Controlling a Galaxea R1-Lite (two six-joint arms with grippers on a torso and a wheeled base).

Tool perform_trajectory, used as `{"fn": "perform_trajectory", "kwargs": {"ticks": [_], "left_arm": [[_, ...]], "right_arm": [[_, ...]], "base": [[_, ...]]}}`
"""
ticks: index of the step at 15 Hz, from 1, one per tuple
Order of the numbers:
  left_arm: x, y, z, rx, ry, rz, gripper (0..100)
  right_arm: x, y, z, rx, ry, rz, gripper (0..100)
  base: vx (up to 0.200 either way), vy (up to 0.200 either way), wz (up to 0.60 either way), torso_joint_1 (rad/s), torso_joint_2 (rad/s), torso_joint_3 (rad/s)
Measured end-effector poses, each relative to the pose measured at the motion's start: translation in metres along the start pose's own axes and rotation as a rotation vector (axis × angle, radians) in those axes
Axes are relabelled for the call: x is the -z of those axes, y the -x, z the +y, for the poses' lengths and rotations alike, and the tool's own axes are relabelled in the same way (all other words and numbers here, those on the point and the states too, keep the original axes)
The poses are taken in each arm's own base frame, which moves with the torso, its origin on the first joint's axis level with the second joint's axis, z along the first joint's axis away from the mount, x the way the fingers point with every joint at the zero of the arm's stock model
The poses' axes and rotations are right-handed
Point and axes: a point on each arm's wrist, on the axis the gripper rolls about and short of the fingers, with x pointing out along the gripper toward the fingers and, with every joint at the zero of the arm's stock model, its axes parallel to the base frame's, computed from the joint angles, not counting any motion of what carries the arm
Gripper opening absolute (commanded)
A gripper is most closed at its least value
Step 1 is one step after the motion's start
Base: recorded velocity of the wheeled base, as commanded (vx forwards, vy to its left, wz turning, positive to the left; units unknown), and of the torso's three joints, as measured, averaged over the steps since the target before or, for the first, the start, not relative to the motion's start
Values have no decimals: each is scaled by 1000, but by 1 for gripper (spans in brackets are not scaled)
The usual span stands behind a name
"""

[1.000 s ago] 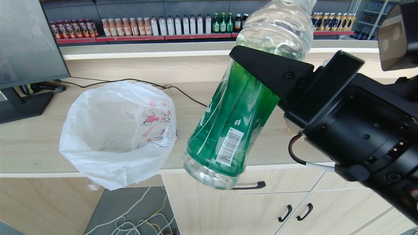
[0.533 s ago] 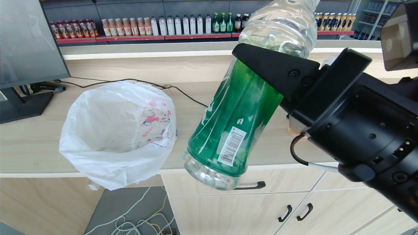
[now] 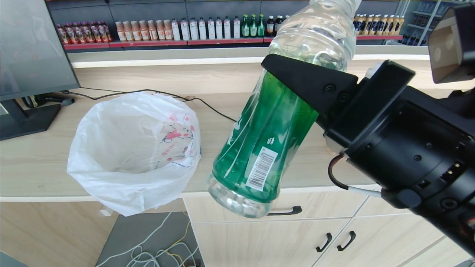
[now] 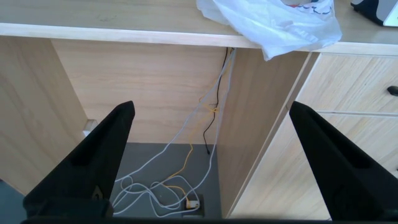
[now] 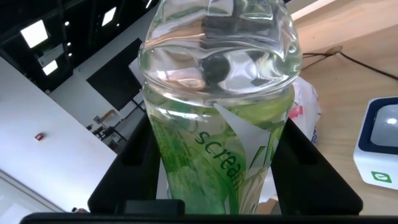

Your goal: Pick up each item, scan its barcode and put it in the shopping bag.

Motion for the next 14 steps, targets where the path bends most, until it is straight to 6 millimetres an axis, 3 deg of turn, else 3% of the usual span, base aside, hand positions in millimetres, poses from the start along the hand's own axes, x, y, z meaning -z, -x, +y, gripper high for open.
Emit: {"fn": "perform_trajectory", "kwargs": {"ticks": [9, 14], "left_arm": [[0, 0, 0, 0, 0, 0, 100], [0, 0, 0, 0, 0, 0, 100]], "right_arm": [[6, -4, -6, 92, 46, -27, 0], [12, -5, -24, 170, 309, -2, 0]], "base": [[0, 0, 0, 0, 0, 0], [0, 0, 0, 0, 0, 0]]}}
